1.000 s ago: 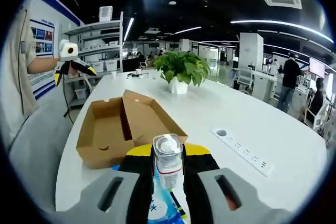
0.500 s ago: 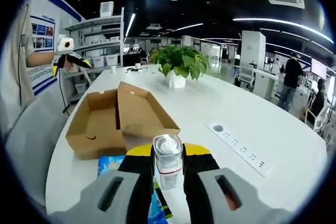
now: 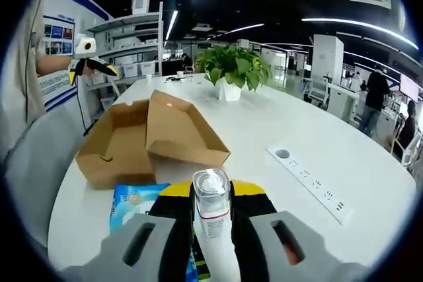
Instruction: Operate the shoe box by opening the lid, removing the specified soft item, and placing it in the target area until the item is outside and the box remains undamaged.
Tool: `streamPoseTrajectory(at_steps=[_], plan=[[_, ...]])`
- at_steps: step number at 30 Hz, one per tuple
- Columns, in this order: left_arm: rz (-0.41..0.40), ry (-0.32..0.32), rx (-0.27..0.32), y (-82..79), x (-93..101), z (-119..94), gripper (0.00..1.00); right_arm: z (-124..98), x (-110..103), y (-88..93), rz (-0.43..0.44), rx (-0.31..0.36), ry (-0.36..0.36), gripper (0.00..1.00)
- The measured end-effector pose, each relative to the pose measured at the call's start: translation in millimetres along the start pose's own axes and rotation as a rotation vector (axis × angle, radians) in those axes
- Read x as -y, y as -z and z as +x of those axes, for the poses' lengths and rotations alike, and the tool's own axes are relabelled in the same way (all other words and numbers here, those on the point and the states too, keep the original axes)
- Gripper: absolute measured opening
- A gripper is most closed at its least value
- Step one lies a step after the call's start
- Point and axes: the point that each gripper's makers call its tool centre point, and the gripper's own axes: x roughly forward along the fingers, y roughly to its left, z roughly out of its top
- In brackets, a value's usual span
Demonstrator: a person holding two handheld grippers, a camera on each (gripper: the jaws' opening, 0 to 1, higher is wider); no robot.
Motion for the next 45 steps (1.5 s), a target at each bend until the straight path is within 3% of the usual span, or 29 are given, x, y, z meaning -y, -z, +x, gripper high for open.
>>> streamPoseTrajectory(at_steps=[7,29,45], plan=[[-0.005,0.002,-0.01,4.3,0.3,3.4,0.98,2.3,-2.5,13.7,-0.023,-0.038,-0.023,0.17],[-0.024,-0.006,-0.054,24.8,-2.3,-0.9,0.97,-7.1,-5.5,10.6,-0.035,-0.076,-0.025,0.21],[-0.048,-0.02,-0.066,34.6,-4.8,-4.7,0.95,-12.1,-10.2,11.3,-0.047,-0.117,-0.055,0.16]])
